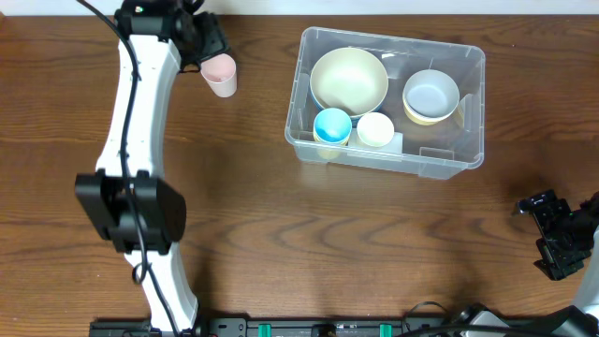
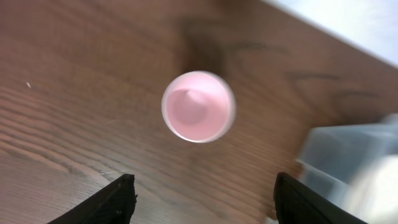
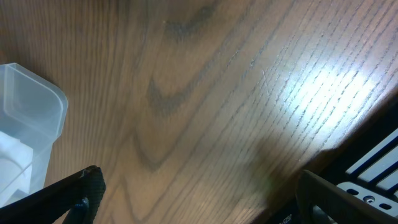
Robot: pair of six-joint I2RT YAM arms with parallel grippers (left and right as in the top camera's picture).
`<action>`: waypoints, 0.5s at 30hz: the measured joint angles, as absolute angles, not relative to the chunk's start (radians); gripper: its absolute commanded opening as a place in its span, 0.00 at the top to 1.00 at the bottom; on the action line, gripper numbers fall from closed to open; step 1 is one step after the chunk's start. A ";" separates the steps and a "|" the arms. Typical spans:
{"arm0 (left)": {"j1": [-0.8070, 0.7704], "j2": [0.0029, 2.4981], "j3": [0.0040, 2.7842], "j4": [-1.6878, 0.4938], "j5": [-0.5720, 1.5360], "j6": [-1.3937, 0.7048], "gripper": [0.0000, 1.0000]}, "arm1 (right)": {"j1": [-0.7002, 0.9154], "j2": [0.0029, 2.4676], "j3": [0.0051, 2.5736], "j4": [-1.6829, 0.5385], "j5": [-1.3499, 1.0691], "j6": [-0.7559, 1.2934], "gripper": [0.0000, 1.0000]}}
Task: Pack container
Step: 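Move the left gripper back left to the pink cup, then grasp the pink cup rim with the left gripper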
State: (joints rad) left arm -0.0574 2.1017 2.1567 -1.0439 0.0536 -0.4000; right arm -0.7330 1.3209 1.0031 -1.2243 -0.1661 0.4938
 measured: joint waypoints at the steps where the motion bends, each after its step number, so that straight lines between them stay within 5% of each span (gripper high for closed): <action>1: -0.045 2.126 2.156 -1.045 0.063 -0.400 0.27 | -0.733 1.321 1.003 -1.224 -0.166 0.494 0.01; 15: -0.023 2.251 2.153 -1.040 0.100 -0.412 0.27 | -0.733 1.321 1.003 -1.224 -0.166 0.494 0.01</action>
State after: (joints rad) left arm -0.0235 2.2513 2.1529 -1.0405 0.0998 -0.4122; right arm -0.7330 1.3209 1.0031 -1.2240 -0.1661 0.4938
